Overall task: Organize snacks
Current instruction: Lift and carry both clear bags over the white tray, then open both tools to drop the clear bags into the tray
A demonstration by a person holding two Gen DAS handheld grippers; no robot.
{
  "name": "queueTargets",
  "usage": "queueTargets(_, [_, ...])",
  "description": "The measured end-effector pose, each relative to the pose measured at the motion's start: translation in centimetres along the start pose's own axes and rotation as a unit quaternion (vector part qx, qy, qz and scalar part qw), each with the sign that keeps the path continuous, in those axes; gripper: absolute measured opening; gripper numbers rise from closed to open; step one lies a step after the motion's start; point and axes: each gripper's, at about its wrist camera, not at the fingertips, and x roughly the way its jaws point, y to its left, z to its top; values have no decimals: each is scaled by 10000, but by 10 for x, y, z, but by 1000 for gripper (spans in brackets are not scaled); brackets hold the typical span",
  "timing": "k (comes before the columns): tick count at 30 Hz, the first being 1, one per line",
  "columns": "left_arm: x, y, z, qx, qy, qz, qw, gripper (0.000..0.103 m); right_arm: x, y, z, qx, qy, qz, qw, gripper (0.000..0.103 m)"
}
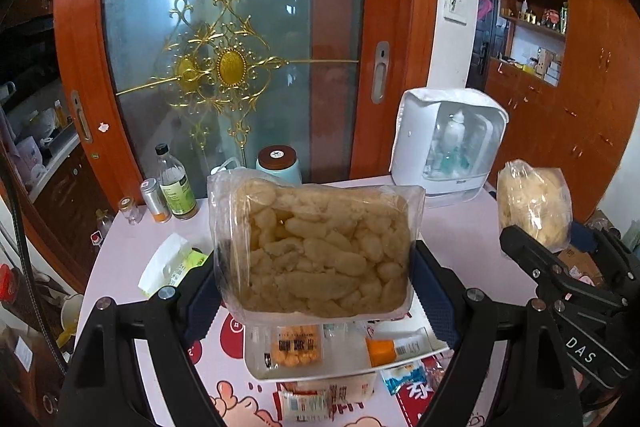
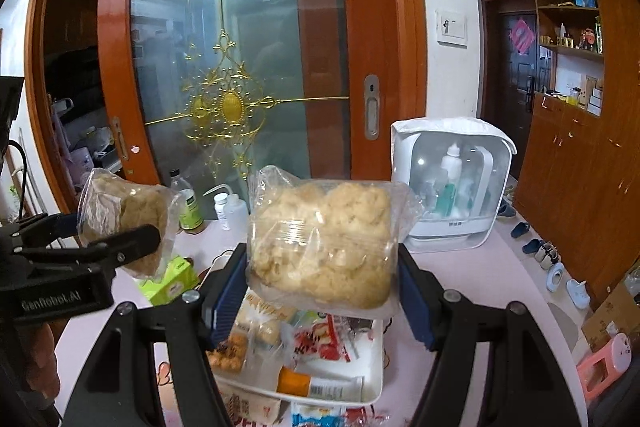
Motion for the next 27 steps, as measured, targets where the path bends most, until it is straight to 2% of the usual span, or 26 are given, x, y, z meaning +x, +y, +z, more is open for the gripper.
queueTargets(8, [53,-6,-1,10,280,209,9994,85,51,1,-13,-45,430,-198,9989,70])
queueTargets(15, [86,-1,-11,21,587,307,9978,85,83,1,-31,-69,830,-192,9963,72])
queueTargets(18, [98,0,-16,60,801,209,9966,92,93,0,-36,-29,994,-56,9950,72])
queueTargets(20, [103,1,-17,66,892,118,9959,103,98,-2,-39,70,1098,158,9938,74])
queueTargets(24, [104,0,-20,164,858,342,9956,103,101,-2,-45,93,1111,79,9937,82])
queueTargets(27, [101,0,-21,181,814,358,9959,103,98,-2,-44,68,1017,32,9948,82])
